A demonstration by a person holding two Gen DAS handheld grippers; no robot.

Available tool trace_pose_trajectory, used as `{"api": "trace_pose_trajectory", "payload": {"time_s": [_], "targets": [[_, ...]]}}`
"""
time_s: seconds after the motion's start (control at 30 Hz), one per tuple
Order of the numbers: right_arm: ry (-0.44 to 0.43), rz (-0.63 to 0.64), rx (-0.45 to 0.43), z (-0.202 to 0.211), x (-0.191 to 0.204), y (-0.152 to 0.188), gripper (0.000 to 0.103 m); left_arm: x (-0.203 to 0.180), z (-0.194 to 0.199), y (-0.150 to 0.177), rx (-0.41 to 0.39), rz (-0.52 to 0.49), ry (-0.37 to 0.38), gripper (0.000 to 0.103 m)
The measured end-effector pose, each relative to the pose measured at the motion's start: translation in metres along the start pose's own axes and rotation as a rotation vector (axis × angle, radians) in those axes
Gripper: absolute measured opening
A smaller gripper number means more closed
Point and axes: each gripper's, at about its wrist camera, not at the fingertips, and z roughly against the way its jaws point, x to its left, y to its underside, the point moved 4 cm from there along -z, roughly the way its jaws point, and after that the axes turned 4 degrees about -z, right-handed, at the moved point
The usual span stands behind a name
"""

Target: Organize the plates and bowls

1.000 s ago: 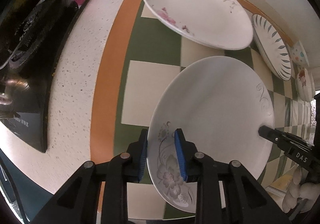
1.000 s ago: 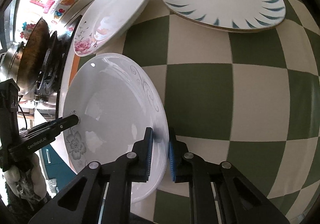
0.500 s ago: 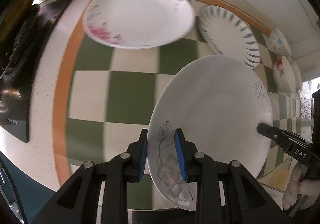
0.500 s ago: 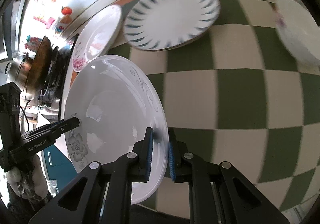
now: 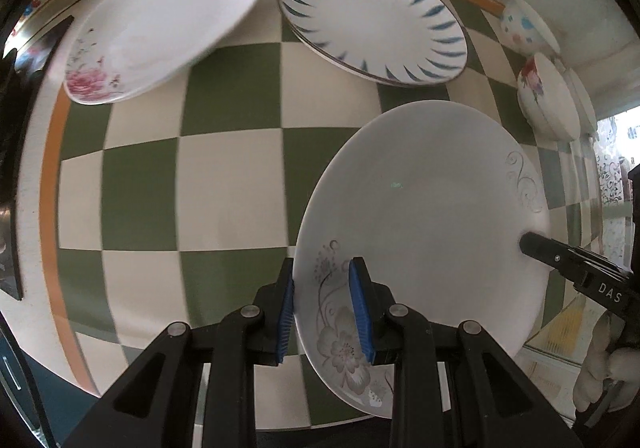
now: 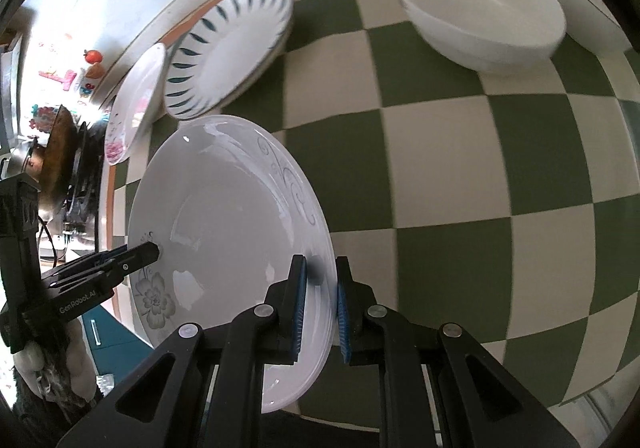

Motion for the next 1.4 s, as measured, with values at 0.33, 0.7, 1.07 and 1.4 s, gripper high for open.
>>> {"api": "trace_pose_trajectory", "payload": {"time_s": [0.33,0.7,1.07,1.4], "targets": [[0.012,-0.004,0.014,-0.008,-0.018,-0.007,0.016,-0.008,-0.016,-0.002,0.024,-0.002,-0.026,0.024],[-0.01,-0.004,0.079,-0.015,-0.022,-0.01,0.016,-0.015,-0.019,-0.009,0.023,0.056,-0.057,0.024],[-0.065,0.129,-0.021,0.061,0.026,-0.031,0.044,0.038,0.09,-0.029,-0.188,0.299,-0.097,0.033],[-0.23,0.216,-0.029,0.01,0.196,-0.139,0.053,0.156,0.084,-0.076,-0.207,0.522,-0.054,0.036]]}}
